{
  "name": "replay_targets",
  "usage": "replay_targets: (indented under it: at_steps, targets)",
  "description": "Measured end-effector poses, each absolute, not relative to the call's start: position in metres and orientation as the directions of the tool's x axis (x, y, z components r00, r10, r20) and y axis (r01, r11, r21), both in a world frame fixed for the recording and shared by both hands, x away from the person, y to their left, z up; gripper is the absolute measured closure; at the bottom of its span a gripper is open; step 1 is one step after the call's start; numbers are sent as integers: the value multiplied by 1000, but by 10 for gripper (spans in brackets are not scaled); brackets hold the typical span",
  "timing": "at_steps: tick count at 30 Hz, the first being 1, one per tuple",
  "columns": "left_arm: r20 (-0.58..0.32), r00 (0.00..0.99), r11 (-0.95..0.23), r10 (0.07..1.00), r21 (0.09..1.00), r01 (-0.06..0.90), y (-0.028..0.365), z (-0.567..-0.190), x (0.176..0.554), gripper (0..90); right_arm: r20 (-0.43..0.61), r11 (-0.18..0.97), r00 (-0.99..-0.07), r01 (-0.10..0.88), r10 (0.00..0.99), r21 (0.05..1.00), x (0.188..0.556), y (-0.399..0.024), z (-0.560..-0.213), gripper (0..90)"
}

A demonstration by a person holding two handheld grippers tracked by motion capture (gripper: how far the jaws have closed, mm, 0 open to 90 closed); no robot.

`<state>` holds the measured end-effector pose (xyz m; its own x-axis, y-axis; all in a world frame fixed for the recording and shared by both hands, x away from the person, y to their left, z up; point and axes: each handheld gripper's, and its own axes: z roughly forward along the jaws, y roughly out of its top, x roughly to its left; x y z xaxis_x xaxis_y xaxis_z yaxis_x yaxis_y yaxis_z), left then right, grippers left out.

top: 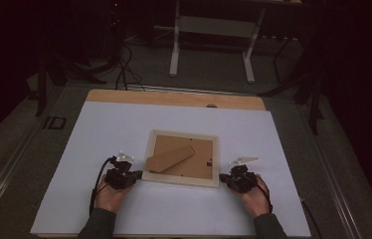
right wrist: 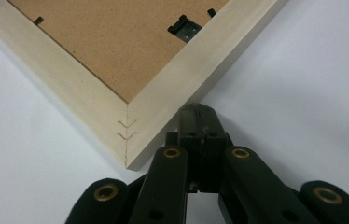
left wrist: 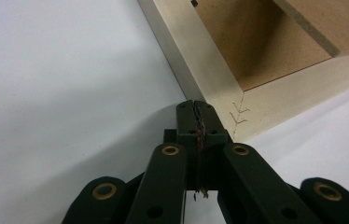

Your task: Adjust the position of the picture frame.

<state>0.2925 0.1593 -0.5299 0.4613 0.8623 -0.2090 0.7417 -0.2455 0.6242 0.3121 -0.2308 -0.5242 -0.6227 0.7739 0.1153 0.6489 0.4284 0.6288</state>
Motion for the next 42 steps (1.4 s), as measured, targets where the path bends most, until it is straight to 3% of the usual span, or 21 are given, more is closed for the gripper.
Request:
replay_targets:
  at_steps: [14, 19, 42]
  targets:
    - [-195, 453, -244, 870, 628, 739, 163, -530, 293, 900, 142, 401, -615, 654, 776, 642, 320, -228, -526, 900]
    - [-140, 448, -269, 883, 632, 727, 164, -528, 292, 900, 134, 410, -623, 645, 770, 645, 327, -222, -526, 900]
    - [-144, 432, -256, 890, 628, 735, 174, -528, 289, 900, 131, 412, -628, 640, 767, 648, 333, -210, -527, 900]
